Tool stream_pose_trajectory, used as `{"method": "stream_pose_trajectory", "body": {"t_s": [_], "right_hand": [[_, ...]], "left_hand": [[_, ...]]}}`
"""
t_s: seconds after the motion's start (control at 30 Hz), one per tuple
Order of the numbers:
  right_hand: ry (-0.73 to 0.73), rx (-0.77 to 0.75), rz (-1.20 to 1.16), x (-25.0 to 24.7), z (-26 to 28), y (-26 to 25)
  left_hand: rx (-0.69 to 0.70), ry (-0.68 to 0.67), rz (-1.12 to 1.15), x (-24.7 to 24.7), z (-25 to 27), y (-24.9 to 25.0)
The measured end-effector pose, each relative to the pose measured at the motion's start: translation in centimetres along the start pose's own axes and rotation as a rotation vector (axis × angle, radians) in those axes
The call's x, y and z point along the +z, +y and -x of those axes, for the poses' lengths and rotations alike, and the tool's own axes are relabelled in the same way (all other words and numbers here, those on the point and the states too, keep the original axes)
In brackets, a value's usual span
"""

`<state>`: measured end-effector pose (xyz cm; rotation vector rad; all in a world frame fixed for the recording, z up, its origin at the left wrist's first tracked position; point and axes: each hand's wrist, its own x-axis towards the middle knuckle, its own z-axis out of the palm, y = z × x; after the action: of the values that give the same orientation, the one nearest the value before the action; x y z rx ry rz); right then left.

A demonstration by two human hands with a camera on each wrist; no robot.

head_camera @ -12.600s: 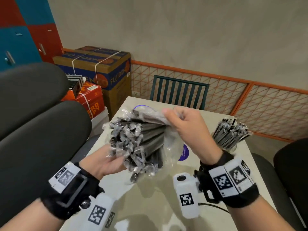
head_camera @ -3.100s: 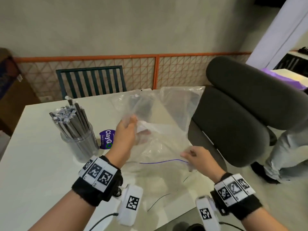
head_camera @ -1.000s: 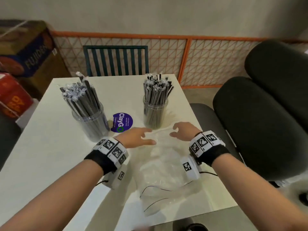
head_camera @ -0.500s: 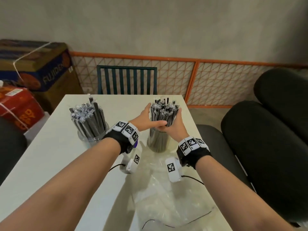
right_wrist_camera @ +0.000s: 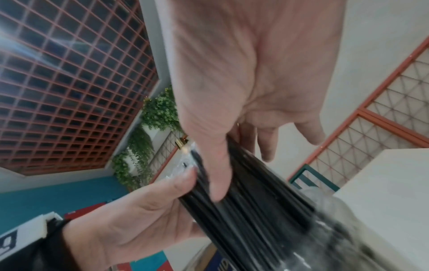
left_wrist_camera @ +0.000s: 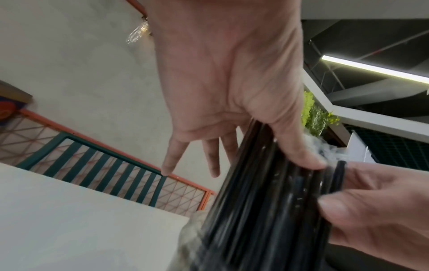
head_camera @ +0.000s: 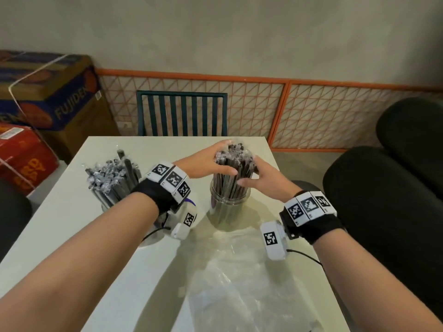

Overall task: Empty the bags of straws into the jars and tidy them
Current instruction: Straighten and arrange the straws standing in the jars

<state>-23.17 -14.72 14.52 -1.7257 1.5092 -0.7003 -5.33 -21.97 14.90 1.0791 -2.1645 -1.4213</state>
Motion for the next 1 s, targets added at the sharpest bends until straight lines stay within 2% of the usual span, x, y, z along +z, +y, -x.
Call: {"method": "stream_pose_trajectory", "body": {"t_s": [0.07, 0.13, 0.37, 0.53, 0.63, 0.77, 0.83, 0.9, 1.0], "right_hand": [[-0.073, 0.006, -0.029, 0.7, 0.4, 0.3], [-0.053, 0.016, -0.056, 1.9, 0.3, 1.2], [0.229, 0.068, -0.082, 5.2, -1.0, 2.7], [0.337, 0.103, -0.071, 5.4, -1.6, 2.2], [0.253, 0.087, -0.014, 3.4, -1.7, 1.2], [-0.043, 0.107, 0.202, 0.3, -2.5, 1.1], [-0.124, 0.131, 0.309, -0.2, -2.7, 1.6], [-0.157, 0.136, 0.358, -0.2, -2.5, 2.1], [-0.178, 0.113, 0.302, 0.2, -1.8, 2.8]], "left_hand": [[-0.051, -0.007, 0.029, 0.7, 0.2, -0.5], [-0.061, 0.013, 0.084, 1.7, 0.2, -1.5], [0.046, 0.078, 0.237, 3.4, -0.8, -3.0], [0.014, 0.096, 0.123, 2.3, -0.8, -3.1], [-0.012, 0.024, -0.016, 0.5, -0.6, -1.9], [-0.075, -0.198, -0.194, -1.4, -0.5, -0.2], [-0.101, -0.279, -0.279, -1.1, -0.4, 0.1], [-0.158, -0.301, -0.352, -0.6, -0.5, -0.6], [-0.236, -0.278, -0.401, -0.2, -0.1, -1.5]]}}
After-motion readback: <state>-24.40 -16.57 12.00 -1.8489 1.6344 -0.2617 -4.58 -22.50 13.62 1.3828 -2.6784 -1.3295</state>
